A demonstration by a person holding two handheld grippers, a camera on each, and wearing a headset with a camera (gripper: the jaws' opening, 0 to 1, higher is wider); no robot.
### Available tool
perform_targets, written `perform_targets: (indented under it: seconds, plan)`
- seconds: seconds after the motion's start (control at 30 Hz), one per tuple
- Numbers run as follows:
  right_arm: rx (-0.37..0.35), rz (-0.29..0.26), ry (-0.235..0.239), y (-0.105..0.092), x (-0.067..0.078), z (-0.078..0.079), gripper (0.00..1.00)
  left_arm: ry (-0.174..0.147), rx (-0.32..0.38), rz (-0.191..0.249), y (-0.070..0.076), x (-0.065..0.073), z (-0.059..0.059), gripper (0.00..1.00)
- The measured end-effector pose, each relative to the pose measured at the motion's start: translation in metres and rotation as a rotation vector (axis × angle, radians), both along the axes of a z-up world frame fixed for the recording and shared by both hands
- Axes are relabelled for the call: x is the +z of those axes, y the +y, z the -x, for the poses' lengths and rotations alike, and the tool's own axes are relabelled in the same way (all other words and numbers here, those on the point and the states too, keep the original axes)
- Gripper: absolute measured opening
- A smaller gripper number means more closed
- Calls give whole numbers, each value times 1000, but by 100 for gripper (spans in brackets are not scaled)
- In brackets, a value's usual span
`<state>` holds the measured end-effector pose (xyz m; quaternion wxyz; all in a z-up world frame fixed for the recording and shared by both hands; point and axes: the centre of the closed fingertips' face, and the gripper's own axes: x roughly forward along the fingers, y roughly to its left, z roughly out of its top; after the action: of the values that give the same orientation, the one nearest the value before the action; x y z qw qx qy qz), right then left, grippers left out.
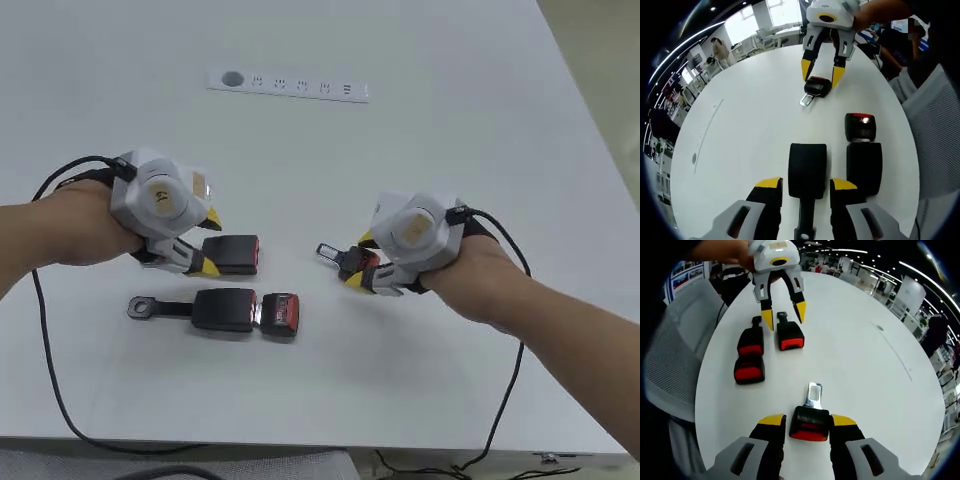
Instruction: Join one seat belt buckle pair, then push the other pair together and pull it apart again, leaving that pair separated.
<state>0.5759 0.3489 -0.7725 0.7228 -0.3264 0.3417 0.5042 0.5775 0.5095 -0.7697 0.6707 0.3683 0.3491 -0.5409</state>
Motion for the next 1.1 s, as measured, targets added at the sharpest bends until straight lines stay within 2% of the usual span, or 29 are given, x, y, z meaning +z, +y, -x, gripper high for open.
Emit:
perform_targets:
  seconds: [0.07, 0.13, 0.23, 0.33, 0.37, 0.53, 0.6, 0.7, 0.9, 1.1]
  plan:
    - [7, 5, -4, -1, -7, -5, 31, 8, -5, -5, -1, -3, 0, 36]
    - [11, 10, 3, -3, -6, -3, 31, 14, -13, -13, -1, -7, 0, 36]
    - [24, 20, 15, -7, -14, -5, 31, 27, -18, -21, -1, -11, 0, 34]
    - [37, 21, 23, -8, -11, -3, 31, 37, -23, -26, 0, -14, 0, 33]
    - [44, 20, 26, -9, -17, -5, 31, 37, -27, -27, 0, -15, 0, 33]
    - [101, 21, 32, -8, -21, -7, 31, 44, -35, -26, 0, -17, -2, 33]
    - [116, 21, 35, -7, -15, -3, 31, 45, -41, -26, 1, -18, -3, 33]
    - [142, 22, 38, -7, -20, -5, 31, 39, -56, -32, 1, -19, -4, 33]
    - [192, 43, 28, -5, -20, -2, 32, 35, -70, -44, 2, -21, -5, 33]
    - [197, 39, 41, -3, -20, -3, 32, 34, -80, -40, 3, -22, -6, 33]
